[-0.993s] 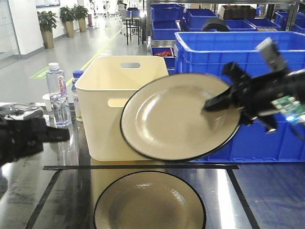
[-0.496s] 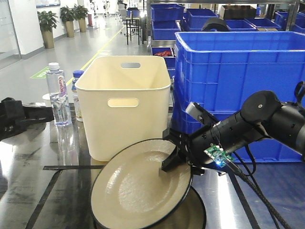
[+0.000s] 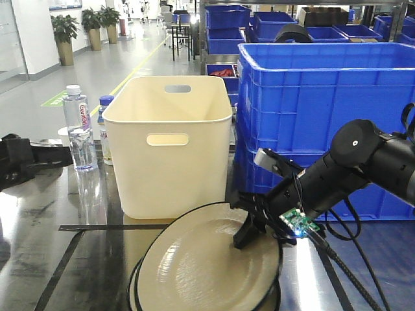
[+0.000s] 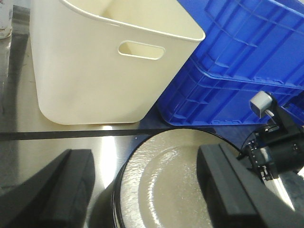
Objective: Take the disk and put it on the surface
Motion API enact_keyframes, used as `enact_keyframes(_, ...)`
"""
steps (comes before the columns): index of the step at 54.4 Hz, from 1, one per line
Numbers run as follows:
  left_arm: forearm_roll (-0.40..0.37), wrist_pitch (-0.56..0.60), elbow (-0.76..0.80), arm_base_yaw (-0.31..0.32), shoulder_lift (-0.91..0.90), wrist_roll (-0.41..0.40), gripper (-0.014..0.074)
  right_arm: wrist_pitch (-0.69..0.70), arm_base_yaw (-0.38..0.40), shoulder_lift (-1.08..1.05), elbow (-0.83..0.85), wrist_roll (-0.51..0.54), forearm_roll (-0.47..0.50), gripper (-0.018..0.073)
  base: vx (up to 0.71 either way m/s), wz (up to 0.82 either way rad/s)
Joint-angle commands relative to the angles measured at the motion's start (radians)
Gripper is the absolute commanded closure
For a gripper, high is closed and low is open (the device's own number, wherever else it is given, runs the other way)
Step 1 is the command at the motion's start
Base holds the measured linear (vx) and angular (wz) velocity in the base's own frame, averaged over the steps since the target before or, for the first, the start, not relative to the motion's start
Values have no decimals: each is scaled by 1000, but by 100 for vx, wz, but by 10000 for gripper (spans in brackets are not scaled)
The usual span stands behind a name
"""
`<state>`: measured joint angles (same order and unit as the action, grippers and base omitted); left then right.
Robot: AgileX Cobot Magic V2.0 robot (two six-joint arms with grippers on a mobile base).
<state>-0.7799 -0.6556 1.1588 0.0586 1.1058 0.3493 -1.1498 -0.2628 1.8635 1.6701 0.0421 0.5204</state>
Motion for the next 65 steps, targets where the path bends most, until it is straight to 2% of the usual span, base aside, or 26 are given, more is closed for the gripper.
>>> enact_keyframes(1, -33, 53, 28, 0, -16, 5, 43, 4, 5, -48, 26, 31, -51, 193, 0, 0)
enact_keyframes(8, -33, 43, 28, 0, -16, 5, 43, 6, 5, -51, 29, 76, -77, 64, 0, 0)
enact_keyframes(12, -33, 38, 28, 0, -16, 5, 43, 7, 5, -60, 29, 109, -79, 27, 0, 0)
enact_keyframes(20, -33, 25, 28, 0, -16, 5, 43, 17, 5, -102, 29, 170, -120, 24, 0, 0)
enact_keyframes(30, -33, 7, 28, 0, -16, 5, 43, 22, 5, -170, 29, 151, -293, 26, 0, 0)
enact_keyframes(36, -34, 1, 28, 0, -16, 5, 43, 23, 5, -224, 29, 136, -320, 38, 0, 0)
enact_keyframes(40, -34, 2, 28, 0, -16, 5, 43, 37, 5, -258, 29, 121, -320, 69, 0, 0)
enact_keyframes(45, -35, 2, 28, 0, -16, 5, 43, 57, 5, -310, 29, 119, -320, 152, 0, 0)
enact_keyframes(54, -34, 0, 28, 0, -16, 5, 55, 79, 5, -378, 29, 120, -321, 348, 0, 0)
enact_keyframes(60, -34, 4, 28, 0, -16, 17, 120, 81, 5, -402, 29, 120, -321, 454, 0, 0)
enact_keyframes(65, -34, 5, 28, 0, -16, 33, 213, 80, 5, -408, 29, 120, -316, 536, 0, 0)
